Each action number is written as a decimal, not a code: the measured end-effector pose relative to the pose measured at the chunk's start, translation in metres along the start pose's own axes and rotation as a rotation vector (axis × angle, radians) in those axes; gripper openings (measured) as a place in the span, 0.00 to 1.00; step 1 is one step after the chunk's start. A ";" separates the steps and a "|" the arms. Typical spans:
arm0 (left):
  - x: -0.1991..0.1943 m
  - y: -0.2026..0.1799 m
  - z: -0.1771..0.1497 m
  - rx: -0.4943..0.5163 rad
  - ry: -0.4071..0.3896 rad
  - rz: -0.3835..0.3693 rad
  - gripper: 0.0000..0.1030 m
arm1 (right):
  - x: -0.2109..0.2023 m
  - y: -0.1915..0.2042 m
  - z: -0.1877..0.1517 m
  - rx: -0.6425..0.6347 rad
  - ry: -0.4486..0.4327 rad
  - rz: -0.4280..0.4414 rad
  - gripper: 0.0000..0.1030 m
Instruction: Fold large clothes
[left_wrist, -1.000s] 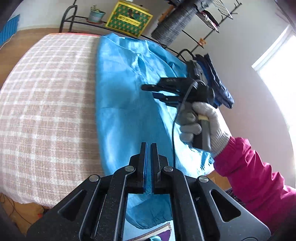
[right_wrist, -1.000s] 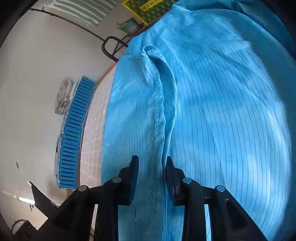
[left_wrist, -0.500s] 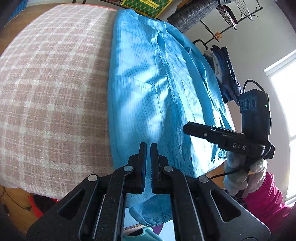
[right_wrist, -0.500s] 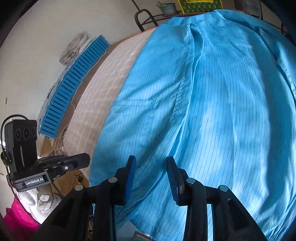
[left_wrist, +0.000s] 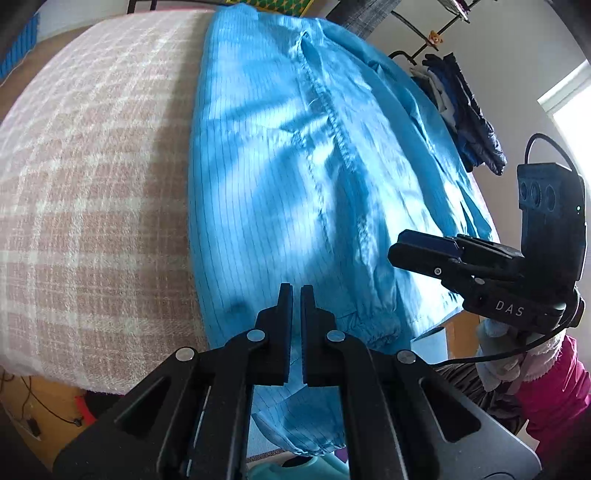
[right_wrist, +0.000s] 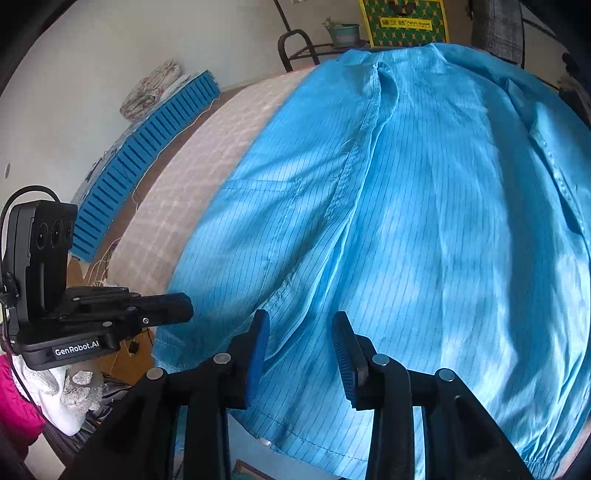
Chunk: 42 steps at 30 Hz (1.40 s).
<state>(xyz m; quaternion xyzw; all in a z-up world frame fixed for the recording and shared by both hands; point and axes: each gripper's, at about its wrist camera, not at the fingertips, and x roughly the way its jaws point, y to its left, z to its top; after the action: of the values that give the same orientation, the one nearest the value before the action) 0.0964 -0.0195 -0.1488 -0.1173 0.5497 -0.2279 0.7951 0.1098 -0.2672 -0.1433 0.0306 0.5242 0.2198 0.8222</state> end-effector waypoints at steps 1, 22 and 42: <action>-0.006 -0.006 0.002 0.020 -0.029 0.013 0.00 | -0.008 0.000 -0.002 -0.003 -0.030 -0.018 0.48; -0.023 -0.118 0.057 0.229 -0.211 -0.015 0.67 | -0.173 -0.207 -0.063 0.443 -0.343 -0.334 0.67; 0.036 -0.097 0.067 0.163 -0.077 -0.042 0.67 | -0.142 -0.318 -0.079 0.666 -0.249 -0.293 0.23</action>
<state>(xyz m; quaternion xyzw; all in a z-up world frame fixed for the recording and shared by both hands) 0.1462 -0.1254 -0.1111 -0.0723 0.4957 -0.2837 0.8176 0.0954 -0.6241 -0.1472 0.2472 0.4619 -0.0876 0.8472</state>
